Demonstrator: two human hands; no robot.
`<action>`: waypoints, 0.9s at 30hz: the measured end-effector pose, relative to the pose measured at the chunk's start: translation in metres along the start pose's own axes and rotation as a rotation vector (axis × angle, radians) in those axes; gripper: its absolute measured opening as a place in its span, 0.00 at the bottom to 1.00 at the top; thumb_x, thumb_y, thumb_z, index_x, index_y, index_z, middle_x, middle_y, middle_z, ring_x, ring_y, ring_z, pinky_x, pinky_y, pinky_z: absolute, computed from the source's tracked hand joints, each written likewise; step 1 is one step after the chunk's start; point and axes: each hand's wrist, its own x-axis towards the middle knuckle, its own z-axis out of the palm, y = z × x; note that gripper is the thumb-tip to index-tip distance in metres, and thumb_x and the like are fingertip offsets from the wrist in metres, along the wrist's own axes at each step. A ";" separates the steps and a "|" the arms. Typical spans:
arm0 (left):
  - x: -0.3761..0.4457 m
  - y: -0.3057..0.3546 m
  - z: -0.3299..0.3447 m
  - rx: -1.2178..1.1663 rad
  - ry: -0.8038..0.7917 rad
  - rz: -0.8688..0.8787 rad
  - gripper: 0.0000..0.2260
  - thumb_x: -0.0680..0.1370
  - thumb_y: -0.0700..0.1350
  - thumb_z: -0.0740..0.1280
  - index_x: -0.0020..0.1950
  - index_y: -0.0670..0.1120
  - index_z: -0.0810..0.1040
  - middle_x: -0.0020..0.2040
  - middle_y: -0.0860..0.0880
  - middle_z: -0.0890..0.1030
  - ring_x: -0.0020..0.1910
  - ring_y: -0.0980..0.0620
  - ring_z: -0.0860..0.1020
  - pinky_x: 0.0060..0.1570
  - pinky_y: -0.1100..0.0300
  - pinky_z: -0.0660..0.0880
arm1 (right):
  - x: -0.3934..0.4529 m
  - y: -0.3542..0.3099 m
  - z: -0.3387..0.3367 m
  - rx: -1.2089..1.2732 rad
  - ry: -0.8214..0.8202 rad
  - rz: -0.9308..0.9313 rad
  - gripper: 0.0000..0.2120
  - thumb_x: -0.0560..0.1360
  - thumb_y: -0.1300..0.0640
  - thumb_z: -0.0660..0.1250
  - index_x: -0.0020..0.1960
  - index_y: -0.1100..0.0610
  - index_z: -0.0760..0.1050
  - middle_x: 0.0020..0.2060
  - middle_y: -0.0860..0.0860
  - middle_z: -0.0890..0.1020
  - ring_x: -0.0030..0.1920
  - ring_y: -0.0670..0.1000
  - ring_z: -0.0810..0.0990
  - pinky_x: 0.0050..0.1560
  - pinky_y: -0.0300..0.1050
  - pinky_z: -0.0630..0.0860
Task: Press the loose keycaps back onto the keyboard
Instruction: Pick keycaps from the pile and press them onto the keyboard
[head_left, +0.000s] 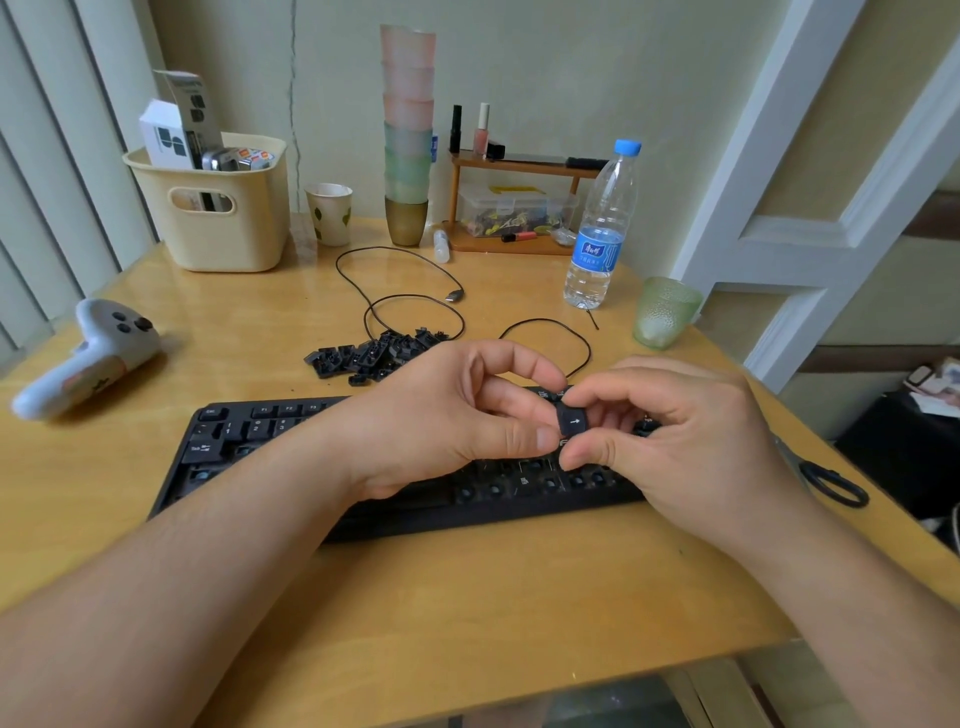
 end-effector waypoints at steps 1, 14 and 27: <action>0.000 0.000 0.000 -0.001 0.001 0.002 0.19 0.74 0.34 0.75 0.63 0.43 0.78 0.46 0.46 0.87 0.45 0.52 0.83 0.51 0.60 0.78 | 0.000 0.000 0.000 0.007 -0.003 -0.003 0.13 0.64 0.56 0.84 0.46 0.54 0.87 0.37 0.50 0.82 0.38 0.53 0.80 0.38 0.52 0.77; 0.001 -0.003 -0.002 0.003 -0.021 0.002 0.15 0.76 0.36 0.74 0.62 0.41 0.81 0.51 0.40 0.87 0.50 0.49 0.84 0.57 0.60 0.78 | 0.000 0.003 0.006 0.028 0.014 -0.027 0.15 0.64 0.55 0.84 0.50 0.54 0.87 0.39 0.52 0.82 0.40 0.53 0.80 0.38 0.46 0.76; 0.001 -0.004 -0.003 -0.039 -0.051 0.015 0.17 0.75 0.39 0.73 0.64 0.40 0.80 0.52 0.40 0.87 0.52 0.49 0.84 0.59 0.60 0.77 | -0.002 0.003 0.007 0.029 0.002 -0.011 0.14 0.65 0.54 0.84 0.49 0.54 0.87 0.39 0.52 0.81 0.40 0.53 0.79 0.39 0.49 0.76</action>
